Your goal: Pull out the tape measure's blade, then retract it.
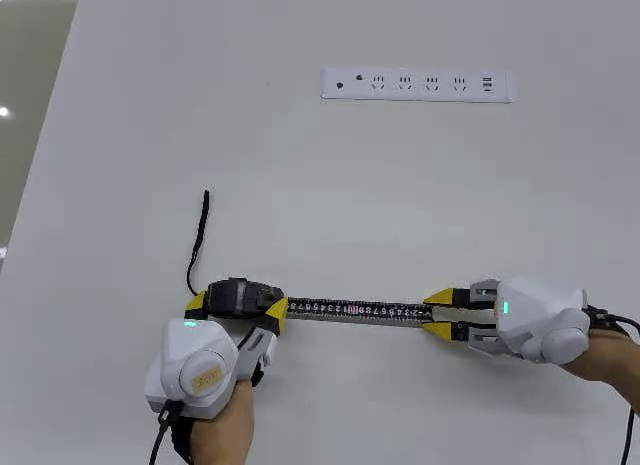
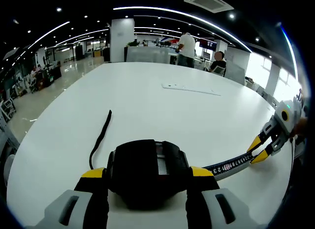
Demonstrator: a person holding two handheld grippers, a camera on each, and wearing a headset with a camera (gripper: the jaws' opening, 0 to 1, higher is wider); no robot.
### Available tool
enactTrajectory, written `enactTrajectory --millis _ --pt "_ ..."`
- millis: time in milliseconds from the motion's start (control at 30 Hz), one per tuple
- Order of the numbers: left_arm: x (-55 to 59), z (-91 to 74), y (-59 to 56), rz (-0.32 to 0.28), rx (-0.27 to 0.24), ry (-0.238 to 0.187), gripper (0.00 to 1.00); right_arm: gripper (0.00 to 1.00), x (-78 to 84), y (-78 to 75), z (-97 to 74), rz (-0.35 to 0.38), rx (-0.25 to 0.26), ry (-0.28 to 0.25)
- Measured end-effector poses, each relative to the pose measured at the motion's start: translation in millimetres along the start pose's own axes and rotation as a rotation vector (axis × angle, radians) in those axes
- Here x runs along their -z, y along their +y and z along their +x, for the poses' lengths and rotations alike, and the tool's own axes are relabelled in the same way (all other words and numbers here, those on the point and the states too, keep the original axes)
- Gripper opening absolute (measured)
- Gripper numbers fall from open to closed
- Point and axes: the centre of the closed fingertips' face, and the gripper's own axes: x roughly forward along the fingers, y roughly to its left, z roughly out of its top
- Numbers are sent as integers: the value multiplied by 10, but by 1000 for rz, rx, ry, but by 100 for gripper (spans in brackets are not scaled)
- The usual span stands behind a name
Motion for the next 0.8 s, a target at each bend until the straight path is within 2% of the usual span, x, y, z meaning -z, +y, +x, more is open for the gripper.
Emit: enactTrajectory --millis 800 --pt "-5 -6 -2 0 0 4 61 12 -120 -7 128 -4 -3 -14"
